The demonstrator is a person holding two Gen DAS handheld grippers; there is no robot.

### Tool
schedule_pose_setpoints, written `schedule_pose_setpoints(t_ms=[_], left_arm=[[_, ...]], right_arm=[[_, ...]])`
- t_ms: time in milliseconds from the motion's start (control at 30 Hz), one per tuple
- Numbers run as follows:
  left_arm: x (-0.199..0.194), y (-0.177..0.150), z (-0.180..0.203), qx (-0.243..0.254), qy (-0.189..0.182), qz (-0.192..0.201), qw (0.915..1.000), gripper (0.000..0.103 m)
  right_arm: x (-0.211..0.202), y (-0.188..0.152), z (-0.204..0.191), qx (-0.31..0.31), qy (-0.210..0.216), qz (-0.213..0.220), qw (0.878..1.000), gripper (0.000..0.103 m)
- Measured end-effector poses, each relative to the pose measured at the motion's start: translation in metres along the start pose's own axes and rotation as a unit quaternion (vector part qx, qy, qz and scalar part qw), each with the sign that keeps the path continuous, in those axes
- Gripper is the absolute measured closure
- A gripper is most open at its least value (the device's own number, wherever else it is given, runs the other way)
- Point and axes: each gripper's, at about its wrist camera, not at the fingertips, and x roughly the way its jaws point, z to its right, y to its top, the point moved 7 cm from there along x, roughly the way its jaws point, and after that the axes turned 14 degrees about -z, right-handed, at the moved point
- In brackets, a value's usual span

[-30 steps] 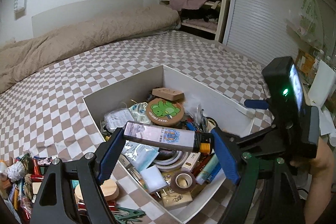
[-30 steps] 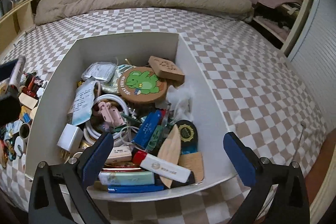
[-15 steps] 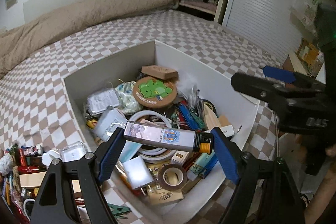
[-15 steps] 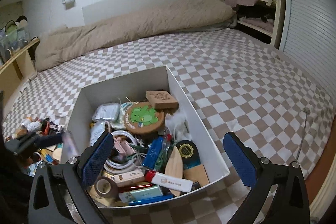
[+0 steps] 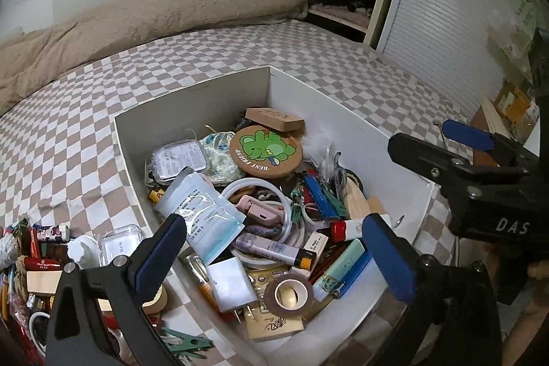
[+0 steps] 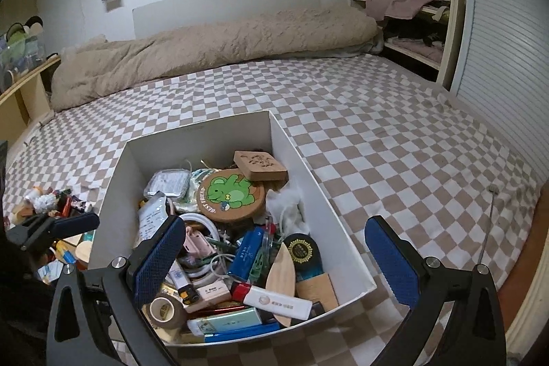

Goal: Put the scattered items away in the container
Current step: 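Open the right tool dropping the white tube while the left tool releases the lighter into the box, then withdraw both tools from the box back toward the pile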

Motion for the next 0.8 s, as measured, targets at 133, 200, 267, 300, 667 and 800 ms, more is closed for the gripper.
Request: schedule_pose_setpoints(t_ms=[133, 200, 267, 300, 667, 800], left_arm=[[-0.003, -0.002, -0.001, 0.001, -0.001, 0.0, 1.0, 0.0], [-0.003, -0.003, -0.001, 0.0, 0.001, 0.001, 1.0, 0.0], [-0.006, -0.005, -0.004, -0.002, 0.002, 0.002, 1.0, 0.0], [-0.008, -0.007, -0.005, -0.003, 0.004, 0.003, 1.0, 0.0], [-0.036, -0.023, -0.033, -0.02, 0.025, 0.02, 0.9993, 0.0], [-0.055, -0.027, -0.045, -0.028, 0.035, 0.032, 0.9985, 0.0]], right_arm=[[-0.002, -0.002, 0.0, 0.003, -0.009, 0.005, 1.0, 0.0], [-0.003, -0.005, 0.0, 0.007, -0.01, 0.005, 1.0, 0.0], [-0.003, -0.007, 0.0, 0.009, -0.006, 0.004, 1.0, 0.0], [-0.003, -0.008, -0.001, 0.01, -0.005, 0.003, 1.0, 0.0], [-0.02, -0.006, -0.017, 0.0, -0.005, 0.015, 1.0, 0.0], [-0.03, -0.004, -0.029, -0.009, -0.001, 0.02, 1.0, 0.0]])
